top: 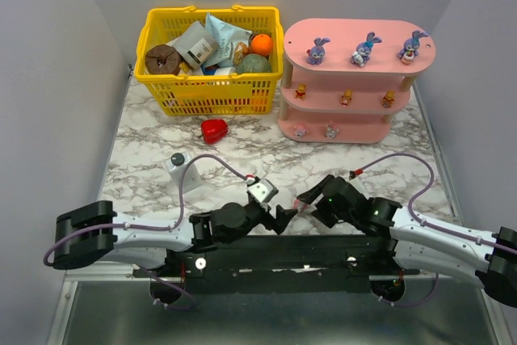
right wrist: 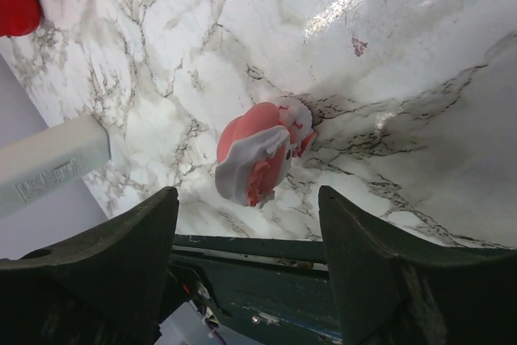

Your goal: Place and organize the plastic toys onto the shelf

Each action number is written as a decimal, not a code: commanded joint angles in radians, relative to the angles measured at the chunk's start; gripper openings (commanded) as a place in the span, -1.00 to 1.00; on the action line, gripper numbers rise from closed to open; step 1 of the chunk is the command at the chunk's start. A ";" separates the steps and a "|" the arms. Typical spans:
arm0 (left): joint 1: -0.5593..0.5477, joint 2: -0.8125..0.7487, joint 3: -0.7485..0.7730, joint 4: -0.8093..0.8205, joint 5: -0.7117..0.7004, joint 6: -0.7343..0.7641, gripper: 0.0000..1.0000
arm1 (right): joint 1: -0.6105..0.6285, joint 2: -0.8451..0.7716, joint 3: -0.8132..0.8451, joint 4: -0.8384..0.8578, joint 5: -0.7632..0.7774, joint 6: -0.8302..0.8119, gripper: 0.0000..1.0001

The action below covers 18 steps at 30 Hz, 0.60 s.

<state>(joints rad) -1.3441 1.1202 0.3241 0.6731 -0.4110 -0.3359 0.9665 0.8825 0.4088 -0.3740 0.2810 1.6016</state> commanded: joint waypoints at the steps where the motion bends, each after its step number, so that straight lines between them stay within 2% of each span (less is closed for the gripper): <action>1: -0.006 -0.121 -0.026 -0.148 -0.100 -0.052 0.78 | -0.009 0.048 -0.036 0.121 -0.026 0.023 0.44; 4: -0.006 -0.186 -0.026 -0.207 -0.123 -0.058 0.79 | -0.008 0.073 -0.036 0.133 -0.014 0.029 0.32; 18: -0.007 -0.324 -0.045 -0.296 -0.176 -0.051 0.81 | -0.011 0.124 -0.025 0.129 0.009 0.046 0.18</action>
<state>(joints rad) -1.3441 0.8288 0.2913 0.4103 -0.5331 -0.3832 0.9604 0.9833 0.3828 -0.2520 0.2672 1.6238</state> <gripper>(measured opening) 0.903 0.602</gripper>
